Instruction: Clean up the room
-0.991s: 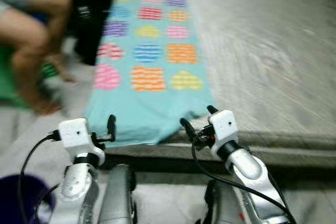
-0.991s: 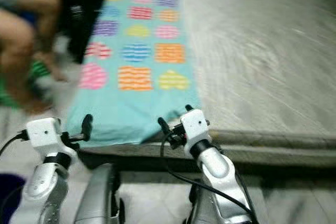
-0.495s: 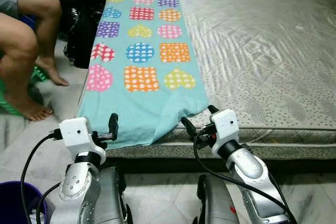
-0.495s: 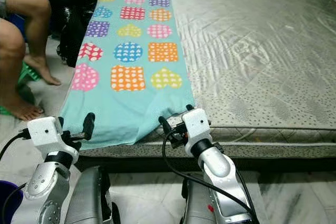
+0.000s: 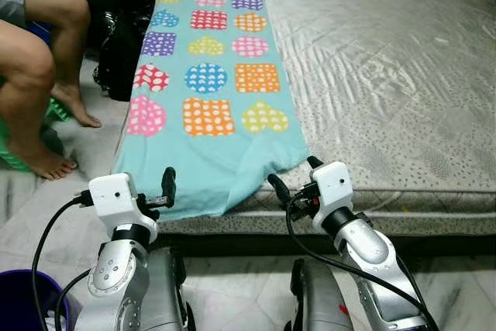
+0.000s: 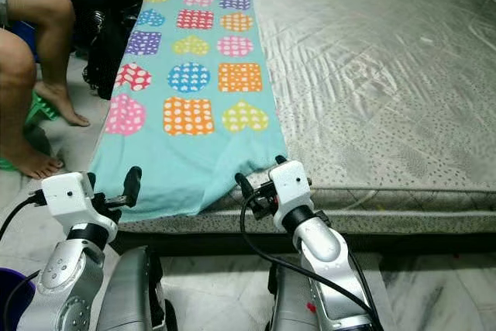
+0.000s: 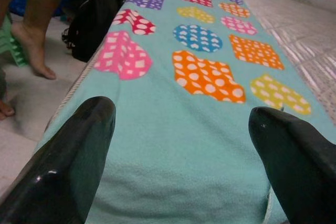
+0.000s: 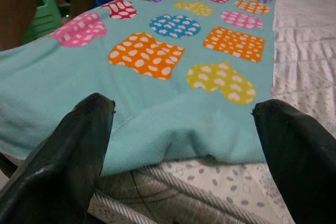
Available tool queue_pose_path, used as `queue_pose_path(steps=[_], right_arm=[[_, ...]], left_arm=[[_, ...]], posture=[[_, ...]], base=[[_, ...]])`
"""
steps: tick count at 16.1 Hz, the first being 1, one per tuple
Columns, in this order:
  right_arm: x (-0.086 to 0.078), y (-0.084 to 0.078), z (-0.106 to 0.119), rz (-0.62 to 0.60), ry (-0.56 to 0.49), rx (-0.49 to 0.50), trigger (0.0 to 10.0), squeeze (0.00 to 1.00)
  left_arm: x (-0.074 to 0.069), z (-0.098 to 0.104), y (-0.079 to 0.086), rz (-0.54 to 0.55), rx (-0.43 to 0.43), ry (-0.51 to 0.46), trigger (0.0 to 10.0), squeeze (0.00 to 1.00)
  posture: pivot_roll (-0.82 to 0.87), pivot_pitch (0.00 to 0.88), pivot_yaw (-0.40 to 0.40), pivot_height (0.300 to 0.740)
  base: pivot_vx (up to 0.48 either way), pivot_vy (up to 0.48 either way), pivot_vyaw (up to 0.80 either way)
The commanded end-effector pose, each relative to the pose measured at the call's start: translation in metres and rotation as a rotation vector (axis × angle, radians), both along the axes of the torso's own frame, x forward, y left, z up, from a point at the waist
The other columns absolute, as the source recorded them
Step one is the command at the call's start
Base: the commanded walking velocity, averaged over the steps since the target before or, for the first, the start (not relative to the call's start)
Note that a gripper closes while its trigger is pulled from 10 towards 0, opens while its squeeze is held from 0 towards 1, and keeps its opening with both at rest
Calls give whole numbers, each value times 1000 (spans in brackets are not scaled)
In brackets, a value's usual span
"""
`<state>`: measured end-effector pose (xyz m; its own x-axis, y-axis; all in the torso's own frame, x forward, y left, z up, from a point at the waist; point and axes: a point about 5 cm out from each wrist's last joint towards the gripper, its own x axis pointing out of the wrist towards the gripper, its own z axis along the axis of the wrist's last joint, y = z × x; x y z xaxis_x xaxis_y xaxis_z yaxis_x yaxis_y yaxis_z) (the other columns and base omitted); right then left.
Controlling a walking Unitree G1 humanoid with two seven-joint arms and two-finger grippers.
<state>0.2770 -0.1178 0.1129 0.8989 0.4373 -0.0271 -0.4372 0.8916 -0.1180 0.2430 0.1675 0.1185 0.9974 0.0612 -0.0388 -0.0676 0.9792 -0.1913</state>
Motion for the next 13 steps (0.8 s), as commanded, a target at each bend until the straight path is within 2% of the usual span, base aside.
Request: queue_pose_path(steps=[1,8,13], right_arm=[[1,-2,0,-10,-1,2,10000,0],[2,-1,-1,-12,3,8,10000,0],[2,-3,-2,-17,9,17,10000,0]], left_arm=[[0,0,0,-11,4,0,10000,0],[0,0,0,-16,8,0,10000,0],[1,-3,1,-4,7,16,10000,0]], posture=[[-141,137,-44,550],[-139,134,-42,550],[-137,127,-42,550]], base=[[274,0,0],[294,0,0],[0,0,0]])
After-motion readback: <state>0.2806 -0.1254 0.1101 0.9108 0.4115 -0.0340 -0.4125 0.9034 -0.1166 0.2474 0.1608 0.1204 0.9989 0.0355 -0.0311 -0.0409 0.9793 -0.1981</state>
